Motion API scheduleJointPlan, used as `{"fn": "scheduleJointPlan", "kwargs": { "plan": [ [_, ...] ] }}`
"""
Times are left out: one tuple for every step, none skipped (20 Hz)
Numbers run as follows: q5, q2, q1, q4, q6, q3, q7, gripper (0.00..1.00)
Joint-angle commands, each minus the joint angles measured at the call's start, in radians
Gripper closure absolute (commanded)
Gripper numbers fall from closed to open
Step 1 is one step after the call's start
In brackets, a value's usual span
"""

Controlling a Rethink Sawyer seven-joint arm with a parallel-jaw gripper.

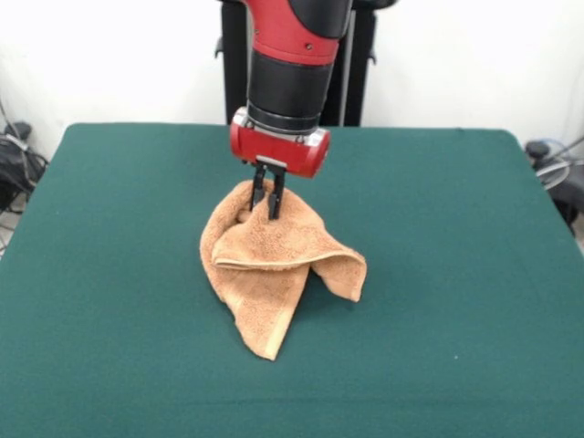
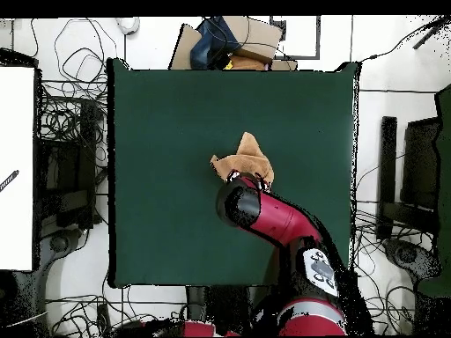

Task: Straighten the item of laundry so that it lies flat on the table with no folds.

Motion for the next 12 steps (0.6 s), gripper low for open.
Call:
{"fn": "scheduleJointPlan", "kwargs": {
  "plan": [
    [0.057,-0.039,-0.013,0.021,0.053,0.083,0.227,1.0],
    [0.058,-0.039,-0.013,0.021,0.051,0.083,0.228,1.0],
    [0.059,-0.04,-0.012,0.022,0.051,0.082,0.228,1.0],
    [0.06,-0.041,-0.01,0.022,0.046,0.079,0.229,1.0],
    [0.062,-0.042,-0.008,0.023,0.045,0.076,0.232,1.0],
    [0.063,-0.043,-0.003,0.027,0.042,0.071,0.235,1.0],
    [0.063,-0.042,0.01,0.019,0.045,0.058,0.233,1.0],
    [0.062,-0.04,0.022,0.011,0.048,0.044,0.232,1.0],
    [0.061,-0.042,0.032,0.007,0.059,0.035,0.229,1.0],
    [0.059,-0.042,0.046,-0.002,0.077,0.021,0.223,1.0],
    [0.056,-0.043,0.059,-0.011,0.095,0.008,0.217,1.0],
    [0.058,-0.045,0.069,-0.013,0.107,-0.001,0.219,1.0]
  ]
}}
